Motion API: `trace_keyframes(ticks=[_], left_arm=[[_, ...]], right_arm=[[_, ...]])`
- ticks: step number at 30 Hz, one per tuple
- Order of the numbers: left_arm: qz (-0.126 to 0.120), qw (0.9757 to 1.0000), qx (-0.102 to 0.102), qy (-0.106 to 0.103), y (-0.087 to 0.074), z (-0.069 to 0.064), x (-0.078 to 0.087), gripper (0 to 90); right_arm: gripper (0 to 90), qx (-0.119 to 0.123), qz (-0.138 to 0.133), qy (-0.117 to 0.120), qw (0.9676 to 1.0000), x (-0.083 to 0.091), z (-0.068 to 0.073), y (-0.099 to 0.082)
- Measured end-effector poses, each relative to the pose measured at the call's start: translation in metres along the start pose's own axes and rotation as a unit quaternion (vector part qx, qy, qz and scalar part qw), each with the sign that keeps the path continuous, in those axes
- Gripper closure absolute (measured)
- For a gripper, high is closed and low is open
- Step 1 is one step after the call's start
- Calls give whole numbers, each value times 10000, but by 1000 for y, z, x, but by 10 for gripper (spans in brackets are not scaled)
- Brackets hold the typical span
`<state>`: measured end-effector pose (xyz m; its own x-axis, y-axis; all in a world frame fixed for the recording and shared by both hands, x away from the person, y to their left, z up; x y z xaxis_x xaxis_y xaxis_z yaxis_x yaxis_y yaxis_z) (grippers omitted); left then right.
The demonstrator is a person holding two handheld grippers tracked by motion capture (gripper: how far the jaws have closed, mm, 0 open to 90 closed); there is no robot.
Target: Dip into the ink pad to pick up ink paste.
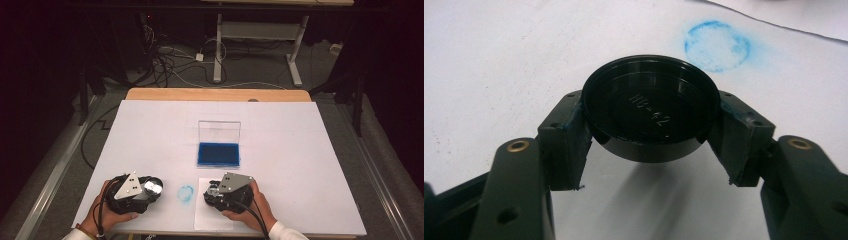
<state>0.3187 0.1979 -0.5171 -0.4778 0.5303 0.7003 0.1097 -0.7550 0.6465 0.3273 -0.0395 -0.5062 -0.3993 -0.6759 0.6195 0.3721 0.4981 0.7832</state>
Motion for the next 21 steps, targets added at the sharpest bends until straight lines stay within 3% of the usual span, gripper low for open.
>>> trace_keyframes(ticks=[4, 21], left_arm=[[20, 10000, -30, -9, 0, -1, 0, 362], [23, 10000, -21, -27, 1, -2, -1, 362]], right_arm=[[569, 128, 19, -39, 9999, 0, 1, 0], [569, 143, -8, -70, 9999, 0, 0, -2]])
Point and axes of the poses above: each handheld gripper's, and its own axes: x roughly backward along the jaws, y roughly out of its top, z roughly to its left, the point moved 8 cm from there along -x, roughly forward along the jaws, and after that the axes turned 12 degrees about -x, right-handed, at the moved point
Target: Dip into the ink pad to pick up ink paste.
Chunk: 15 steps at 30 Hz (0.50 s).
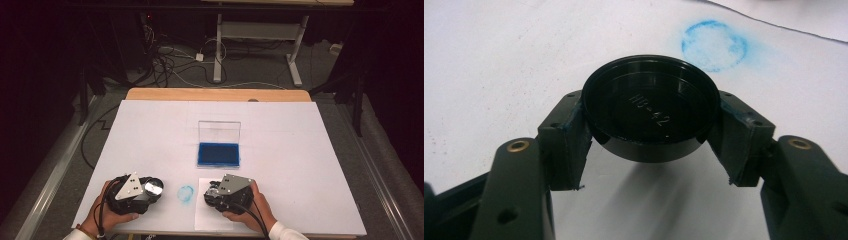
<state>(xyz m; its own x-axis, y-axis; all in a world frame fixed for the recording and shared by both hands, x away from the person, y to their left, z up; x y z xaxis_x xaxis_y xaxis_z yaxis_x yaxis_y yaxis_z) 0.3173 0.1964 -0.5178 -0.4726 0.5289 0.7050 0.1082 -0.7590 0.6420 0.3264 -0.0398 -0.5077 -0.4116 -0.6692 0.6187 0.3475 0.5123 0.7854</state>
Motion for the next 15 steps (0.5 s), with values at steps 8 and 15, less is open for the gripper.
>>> trace_keyframes(ticks=[8, 15], left_arm=[[-10, 10000, 7, 8, -1, 0, 1, 362], [-2, 10000, 24, -4, -1, 0, 1, 362]], right_arm=[[570, -8, -33, 0, 10000, 2, -1, -1], [570, 15, -17, 2, 10000, 2, 0, -1]])
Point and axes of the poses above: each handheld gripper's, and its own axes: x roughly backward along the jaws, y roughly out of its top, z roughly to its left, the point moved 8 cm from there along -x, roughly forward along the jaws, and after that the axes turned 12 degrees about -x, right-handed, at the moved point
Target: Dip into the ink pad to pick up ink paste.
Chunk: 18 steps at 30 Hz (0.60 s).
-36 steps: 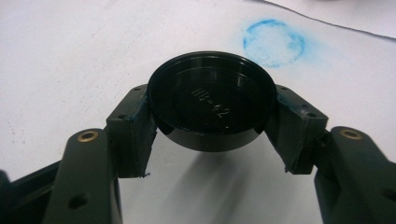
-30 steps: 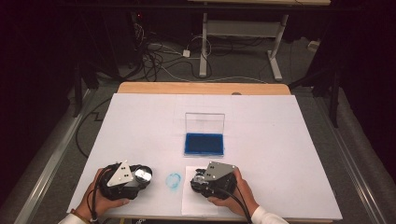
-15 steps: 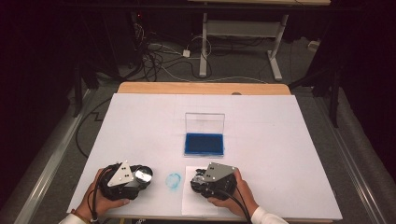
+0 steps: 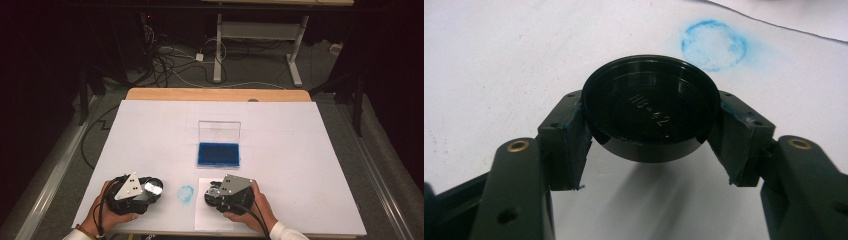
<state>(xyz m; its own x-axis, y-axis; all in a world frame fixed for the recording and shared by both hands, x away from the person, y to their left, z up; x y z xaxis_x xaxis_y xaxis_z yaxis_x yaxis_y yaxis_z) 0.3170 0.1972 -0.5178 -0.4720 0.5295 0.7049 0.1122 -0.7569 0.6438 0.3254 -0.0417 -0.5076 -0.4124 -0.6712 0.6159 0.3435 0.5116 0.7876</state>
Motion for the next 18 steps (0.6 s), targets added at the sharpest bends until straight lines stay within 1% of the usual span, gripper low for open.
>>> trace_keyframes(ticks=[3, 7, 11, 18], left_arm=[[3, 10000, -10, -5, 0, 0, 0, 362], [-3, 10000, -2, -10, 0, 0, 0, 363], [5, 10000, -6, -10, 0, -1, 0, 363], [13, 10000, -14, -33, 0, -1, -1, 362]], right_arm=[[570, 13, -1, 2, 10000, 0, 0, 0], [570, -27, -2, 40, 10000, 1, -1, 0], [570, 1, 29, 6, 10000, -1, 0, 0], [570, 14, 50, 17, 10000, -1, 0, 1]])
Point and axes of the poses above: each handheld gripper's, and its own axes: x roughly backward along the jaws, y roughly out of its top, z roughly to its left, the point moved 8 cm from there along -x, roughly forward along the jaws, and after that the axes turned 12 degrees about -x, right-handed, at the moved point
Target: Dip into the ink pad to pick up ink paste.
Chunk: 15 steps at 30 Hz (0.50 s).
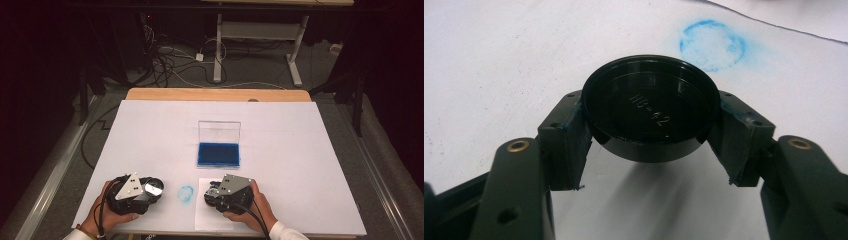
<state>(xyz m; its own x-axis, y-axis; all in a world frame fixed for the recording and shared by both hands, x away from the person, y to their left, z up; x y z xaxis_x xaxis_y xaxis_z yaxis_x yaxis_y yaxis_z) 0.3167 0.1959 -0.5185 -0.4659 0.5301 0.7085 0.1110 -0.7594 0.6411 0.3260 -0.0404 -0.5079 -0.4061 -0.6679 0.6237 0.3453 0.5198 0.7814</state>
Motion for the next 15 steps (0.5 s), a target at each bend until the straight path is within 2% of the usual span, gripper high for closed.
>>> trace_keyframes(ticks=[11, 15], left_arm=[[-20, 10000, 1, 36, 0, 1, 1, 362], [-13, 10000, 2, 34, 0, 2, 0, 362]], right_arm=[[570, -86, 58, 39, 9999, 3, -1, 1], [569, -206, -128, 70, 9997, 11, -4, 9]])
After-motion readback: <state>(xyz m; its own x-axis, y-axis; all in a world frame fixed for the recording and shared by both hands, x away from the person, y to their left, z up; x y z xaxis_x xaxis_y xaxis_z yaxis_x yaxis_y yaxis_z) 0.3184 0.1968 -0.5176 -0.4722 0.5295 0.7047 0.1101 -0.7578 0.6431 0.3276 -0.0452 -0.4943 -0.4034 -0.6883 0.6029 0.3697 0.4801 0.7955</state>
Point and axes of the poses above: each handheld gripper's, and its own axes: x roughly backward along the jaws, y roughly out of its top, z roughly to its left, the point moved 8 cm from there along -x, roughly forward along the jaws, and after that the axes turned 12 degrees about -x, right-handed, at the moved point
